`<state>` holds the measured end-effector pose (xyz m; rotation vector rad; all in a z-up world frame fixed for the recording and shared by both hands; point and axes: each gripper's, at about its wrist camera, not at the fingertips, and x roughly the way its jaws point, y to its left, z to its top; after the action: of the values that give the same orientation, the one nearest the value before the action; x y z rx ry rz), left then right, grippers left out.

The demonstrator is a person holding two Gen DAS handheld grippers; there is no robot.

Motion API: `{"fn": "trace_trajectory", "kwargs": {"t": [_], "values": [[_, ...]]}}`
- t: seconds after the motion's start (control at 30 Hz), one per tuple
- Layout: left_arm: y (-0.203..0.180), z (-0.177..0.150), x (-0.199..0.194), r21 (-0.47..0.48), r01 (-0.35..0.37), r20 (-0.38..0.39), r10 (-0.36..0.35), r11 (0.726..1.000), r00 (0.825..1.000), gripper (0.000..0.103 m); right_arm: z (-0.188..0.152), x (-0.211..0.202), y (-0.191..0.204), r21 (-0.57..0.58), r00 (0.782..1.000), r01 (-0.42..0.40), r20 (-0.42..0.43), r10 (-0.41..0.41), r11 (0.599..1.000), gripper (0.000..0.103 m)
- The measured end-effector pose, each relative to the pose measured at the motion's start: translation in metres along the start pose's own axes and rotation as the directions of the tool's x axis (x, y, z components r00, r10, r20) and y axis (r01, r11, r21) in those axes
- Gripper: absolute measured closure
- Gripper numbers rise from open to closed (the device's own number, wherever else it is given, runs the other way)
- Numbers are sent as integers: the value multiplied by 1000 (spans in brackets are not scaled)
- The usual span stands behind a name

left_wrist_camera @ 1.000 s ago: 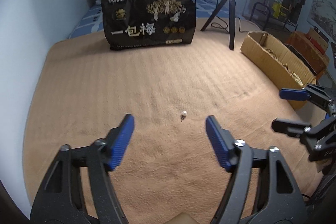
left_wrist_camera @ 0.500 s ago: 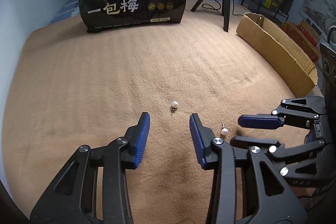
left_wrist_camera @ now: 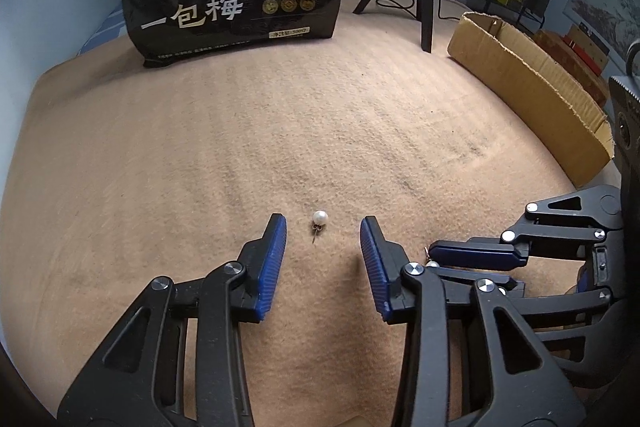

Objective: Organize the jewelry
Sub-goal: 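Close the right tool on one pearl earring while the left tool grasps the other pearl earring, then carry both pearl earrings into the cardboard box and open both tools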

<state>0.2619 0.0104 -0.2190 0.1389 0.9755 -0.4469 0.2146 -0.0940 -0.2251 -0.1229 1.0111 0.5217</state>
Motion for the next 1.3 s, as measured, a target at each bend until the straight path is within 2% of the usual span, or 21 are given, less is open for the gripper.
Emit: {"fn": "trace_trajectory", "kwargs": {"t": [0.17, 0.33, 0.4, 0.47, 0.67, 0.97, 1.3], "values": [[0, 3, 7, 3, -15, -9, 15, 1000, 1000, 71, -1, 1, -2, -6, 1000, 4, -5, -4, 1000, 94], [1, 5, 13, 1, -16, -15, 16, 1000, 1000, 84, -1, 0, -2, -10, 1000, 12, -8, -12, 1000, 94], [0, 5, 16, 8, -24, -17, 24, 1000, 1000, 94, -1, 0, -2, -10, 1000, 12, -8, -12, 1000, 94], [-2, 5, 16, 16, -35, -15, 35, 999, 999, 96, 0, 0, -3, -8, 1000, 14, -7, -14, 1000, 94], [-2, 6, 11, 7, -54, -8, 54, 999, 999, 96, 1, -4, -5, 4, 1000, 18, -3, -18, 1000, 94], [-3, 10, -16, -27, -58, 37, 59, 998, 998, 97, 3, -31, -12, 19, 999, 35, 32, -35, 999, 94], [-35, 25, -55, -10, -22, 105, 23, 1000, 994, 97, 1, -90, -30, 20, 992, 88, 90, -89, 996, 94]]}}
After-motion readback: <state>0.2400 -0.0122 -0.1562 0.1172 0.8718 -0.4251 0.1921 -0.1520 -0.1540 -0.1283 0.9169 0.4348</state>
